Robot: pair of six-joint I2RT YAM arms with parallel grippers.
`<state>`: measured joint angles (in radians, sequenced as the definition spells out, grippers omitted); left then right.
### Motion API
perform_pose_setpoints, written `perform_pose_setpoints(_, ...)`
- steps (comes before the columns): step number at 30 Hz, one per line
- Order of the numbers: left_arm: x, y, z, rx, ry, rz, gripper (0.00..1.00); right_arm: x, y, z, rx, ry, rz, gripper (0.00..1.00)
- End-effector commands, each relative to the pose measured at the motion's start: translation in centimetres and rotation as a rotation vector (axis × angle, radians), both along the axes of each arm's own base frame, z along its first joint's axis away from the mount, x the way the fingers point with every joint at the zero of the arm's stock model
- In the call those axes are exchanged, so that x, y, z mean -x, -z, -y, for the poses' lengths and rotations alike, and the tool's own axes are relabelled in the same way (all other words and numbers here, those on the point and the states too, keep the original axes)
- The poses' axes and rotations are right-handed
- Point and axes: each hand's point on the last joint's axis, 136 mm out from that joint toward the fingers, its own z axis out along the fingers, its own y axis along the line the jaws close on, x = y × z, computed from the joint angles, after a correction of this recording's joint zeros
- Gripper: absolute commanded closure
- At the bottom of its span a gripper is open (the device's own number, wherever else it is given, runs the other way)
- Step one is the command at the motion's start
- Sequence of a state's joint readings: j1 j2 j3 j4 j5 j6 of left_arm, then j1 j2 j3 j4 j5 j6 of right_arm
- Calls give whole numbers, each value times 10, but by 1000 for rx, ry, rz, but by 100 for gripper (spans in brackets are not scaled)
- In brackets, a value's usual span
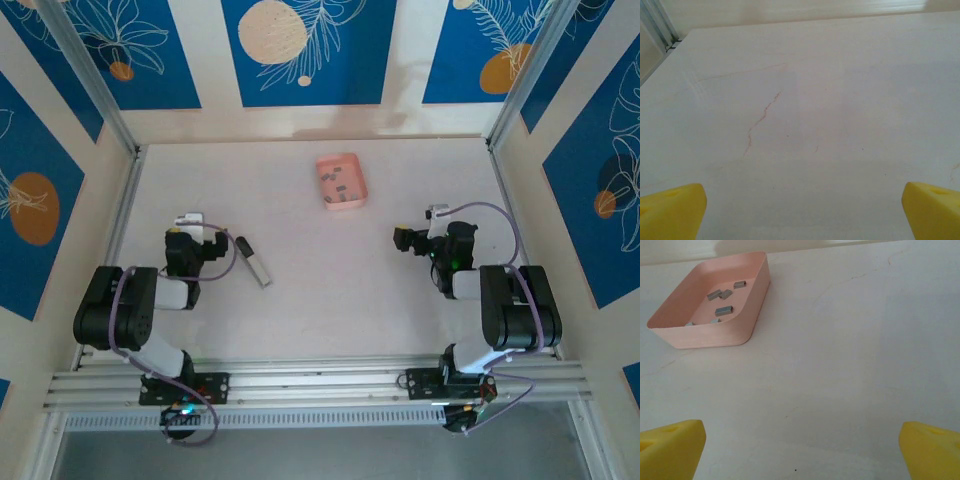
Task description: Load the staples into the stapler
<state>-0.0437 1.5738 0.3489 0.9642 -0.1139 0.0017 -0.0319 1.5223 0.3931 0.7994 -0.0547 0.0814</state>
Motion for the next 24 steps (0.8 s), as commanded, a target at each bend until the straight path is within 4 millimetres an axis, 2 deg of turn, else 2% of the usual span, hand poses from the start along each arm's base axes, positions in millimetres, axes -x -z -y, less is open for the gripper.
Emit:
perform_pose_setpoints(1,0,-9,1,1,-5,38,0,-8,-10,1,7,16,27,1)
perform_pose_setpoints(8,0,-9,2,2,3,36,0,-7,-9,1,9,19,26,1)
perform_pose_setpoints(14,-5,-6,18,-3,99,0,0,-8,-9,1,7,20,25,1)
perform_pose_setpoints(24,-8,-3,18,4,99,-17,0,-10,-8,6,-9,34,13,1)
